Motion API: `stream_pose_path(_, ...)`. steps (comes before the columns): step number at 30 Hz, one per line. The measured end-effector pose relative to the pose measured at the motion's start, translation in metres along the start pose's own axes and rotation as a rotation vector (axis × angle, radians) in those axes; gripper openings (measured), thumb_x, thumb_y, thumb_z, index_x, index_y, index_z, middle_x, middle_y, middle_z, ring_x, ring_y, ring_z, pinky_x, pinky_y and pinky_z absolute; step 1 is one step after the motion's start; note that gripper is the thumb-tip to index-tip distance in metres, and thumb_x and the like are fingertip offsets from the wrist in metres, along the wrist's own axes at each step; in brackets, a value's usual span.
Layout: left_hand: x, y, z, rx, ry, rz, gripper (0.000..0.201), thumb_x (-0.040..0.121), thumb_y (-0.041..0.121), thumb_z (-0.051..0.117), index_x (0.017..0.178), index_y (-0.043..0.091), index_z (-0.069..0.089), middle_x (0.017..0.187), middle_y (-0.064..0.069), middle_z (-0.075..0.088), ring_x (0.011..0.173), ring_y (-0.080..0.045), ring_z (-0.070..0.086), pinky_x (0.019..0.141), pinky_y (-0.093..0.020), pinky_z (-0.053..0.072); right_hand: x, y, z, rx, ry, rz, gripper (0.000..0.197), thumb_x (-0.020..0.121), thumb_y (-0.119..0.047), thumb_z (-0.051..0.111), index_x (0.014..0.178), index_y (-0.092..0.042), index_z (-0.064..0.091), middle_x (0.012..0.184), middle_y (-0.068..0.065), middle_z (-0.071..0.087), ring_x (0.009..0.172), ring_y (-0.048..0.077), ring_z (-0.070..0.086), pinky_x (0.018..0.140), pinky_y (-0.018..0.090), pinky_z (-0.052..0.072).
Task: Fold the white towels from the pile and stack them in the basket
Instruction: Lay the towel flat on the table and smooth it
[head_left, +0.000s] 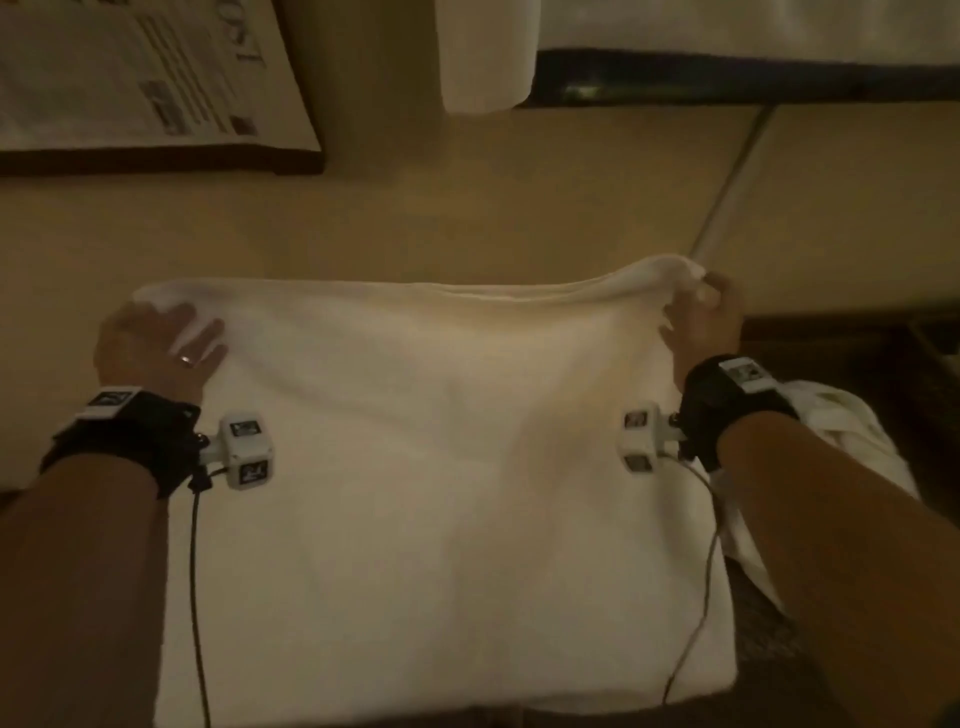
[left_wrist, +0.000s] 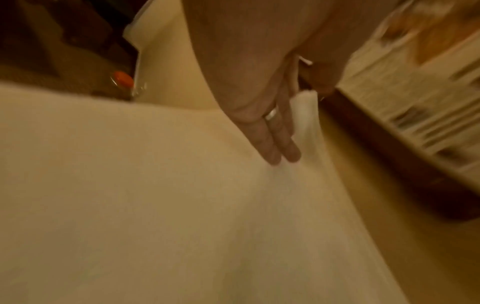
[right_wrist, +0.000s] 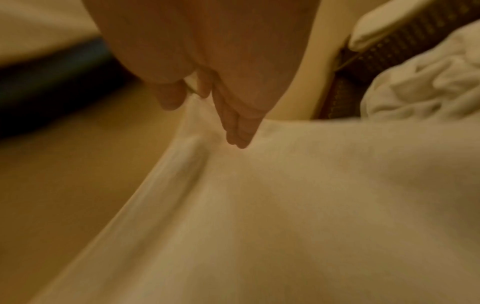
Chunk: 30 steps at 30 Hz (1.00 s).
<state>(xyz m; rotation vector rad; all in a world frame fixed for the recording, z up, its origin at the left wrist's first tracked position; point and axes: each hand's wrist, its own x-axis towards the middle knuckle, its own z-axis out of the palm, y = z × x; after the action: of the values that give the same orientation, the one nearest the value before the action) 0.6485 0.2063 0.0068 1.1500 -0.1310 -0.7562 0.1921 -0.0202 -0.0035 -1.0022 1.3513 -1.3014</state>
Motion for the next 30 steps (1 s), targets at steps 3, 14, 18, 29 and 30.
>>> stream_pose_path(3, 0.006, -0.064, -0.016, 0.558, -0.089, -0.189, 0.041, 0.083, 0.057, 0.053, 0.114, 0.034, 0.067, 0.140, 0.004, 0.049, 0.129, -0.035, 0.047, 0.108, -0.048, 0.035, -0.001, 0.086, -0.001, -0.705, -0.322, -0.052, 0.062, 0.096, -0.036, 0.058, 0.149, -0.021, 0.029, 0.149, 0.011, 0.041, 0.131, 0.034, 0.045, 0.104, 0.042, 0.040)
stream_pose_path(14, 0.057, -0.171, -0.054, 1.861, -0.302, -0.250, 0.087, 0.089, 0.065, 0.050, 0.155, 0.039, 0.001, 0.164, 0.003, -0.015, 0.151, -0.031, -0.005, 0.120, -0.052, 0.012, 0.029, 0.188, 0.033, -1.621, -0.769, -0.061, 0.072, 0.089, -0.068, 0.031, 0.148, -0.044, -0.003, 0.161, 0.002, -0.012, 0.145, 0.045, -0.001, 0.111, 0.063, 0.024)
stream_pose_path(18, 0.111, -0.173, -0.036, 1.865, -0.302, -0.168, 0.087, 0.089, 0.062, 0.054, 0.156, 0.034, 0.007, 0.165, 0.000, -0.009, 0.151, -0.031, 0.000, 0.120, -0.053, 0.013, 0.065, 0.197, 0.059, -1.685, -0.756, -0.127, 0.072, 0.086, -0.070, 0.027, 0.150, -0.043, 0.004, 0.161, 0.007, -0.008, 0.143, 0.050, 0.003, 0.109, 0.065, 0.026)
stream_pose_path(29, 0.064, -0.178, -0.056, 1.876, -0.423, 0.022, 0.095, 0.076, 0.083, 0.034, 0.155, 0.037, 0.010, 0.165, 0.004, -0.006, 0.151, -0.024, 0.002, 0.121, -0.051, 0.010, 0.010, 0.183, 0.006, -1.583, -0.752, -0.254, 0.076, 0.095, -0.062, 0.031, 0.156, -0.024, 0.007, 0.163, 0.009, -0.006, 0.150, 0.030, 0.002, 0.120, 0.048, 0.013)
stream_pose_path(30, 0.047, -0.179, -0.063, 1.876, -0.426, 0.018, 0.095, 0.076, 0.081, 0.034, 0.155, 0.037, 0.007, 0.165, 0.003, -0.008, 0.151, -0.024, 0.001, 0.121, -0.051, 0.009, -0.009, 0.186, -0.007, -1.599, -0.743, -0.253, 0.074, 0.095, -0.062, 0.028, 0.156, -0.025, 0.007, 0.163, 0.009, -0.005, 0.150, 0.030, 0.002, 0.119, 0.048, 0.012)
